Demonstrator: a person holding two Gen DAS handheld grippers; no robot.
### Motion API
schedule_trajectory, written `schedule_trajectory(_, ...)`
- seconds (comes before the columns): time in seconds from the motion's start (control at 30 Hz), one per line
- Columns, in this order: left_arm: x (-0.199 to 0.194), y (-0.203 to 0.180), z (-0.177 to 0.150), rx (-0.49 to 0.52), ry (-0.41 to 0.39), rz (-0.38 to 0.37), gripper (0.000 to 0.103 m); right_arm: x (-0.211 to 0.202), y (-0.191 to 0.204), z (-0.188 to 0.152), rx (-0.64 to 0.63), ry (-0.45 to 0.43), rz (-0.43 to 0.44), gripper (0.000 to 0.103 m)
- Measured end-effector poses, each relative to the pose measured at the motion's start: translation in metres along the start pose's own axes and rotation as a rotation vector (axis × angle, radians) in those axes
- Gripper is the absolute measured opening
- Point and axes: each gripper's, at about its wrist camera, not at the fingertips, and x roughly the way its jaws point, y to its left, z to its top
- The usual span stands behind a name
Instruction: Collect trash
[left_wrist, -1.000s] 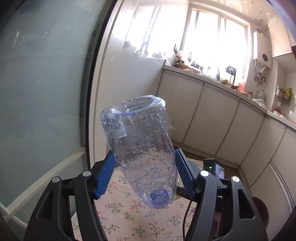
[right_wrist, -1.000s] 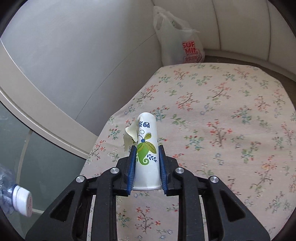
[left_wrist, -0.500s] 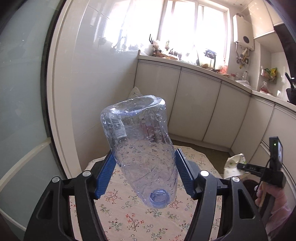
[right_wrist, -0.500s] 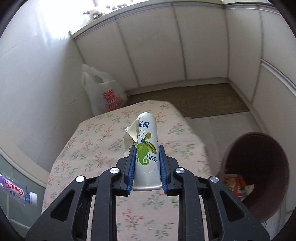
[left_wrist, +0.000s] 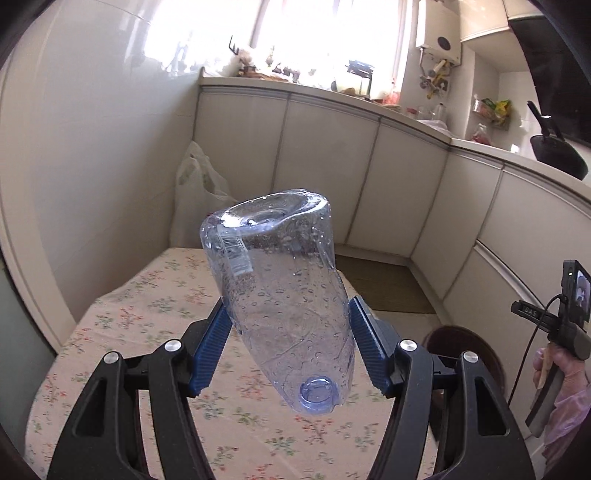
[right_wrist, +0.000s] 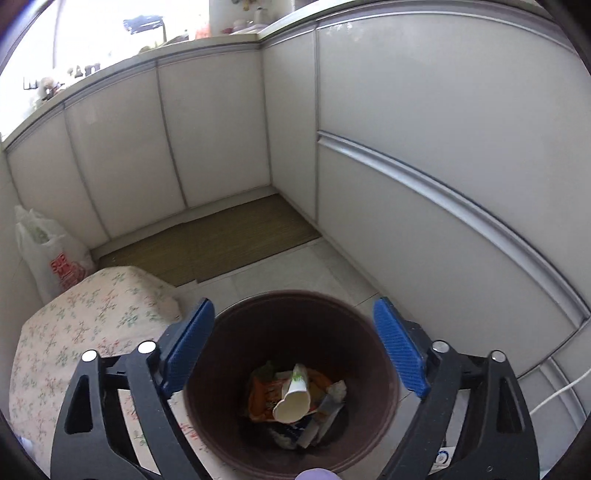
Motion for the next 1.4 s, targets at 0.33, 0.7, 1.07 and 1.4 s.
schedule_trajectory(0.33,0.08,-0.14,0.018,0.007,0.138,-0.284,0.064,-0.004,-0.078,0.016,0.042,0.008,-0.128,0.096)
schedule_trajectory(0.7,0.135,-0.243,0.002,0.078,0.287,-0.385,0.065,0.009,-0.09,0.008,-0.012,0.107,-0.137,0.096)
schedule_trajectory(1.07,0.119,-0.252,0.007,0.193,0.269,-0.321,0.083,-0.002,-0.091,0.007,0.014,0.097,-0.093,0.096)
schedule_trajectory(1.4,-0.024,-0.173,-0.003,0.314,-0.065,-0.025,0.097,-0.116,-0.045,-0.037,-0.016,-0.133,0.144,0.096)
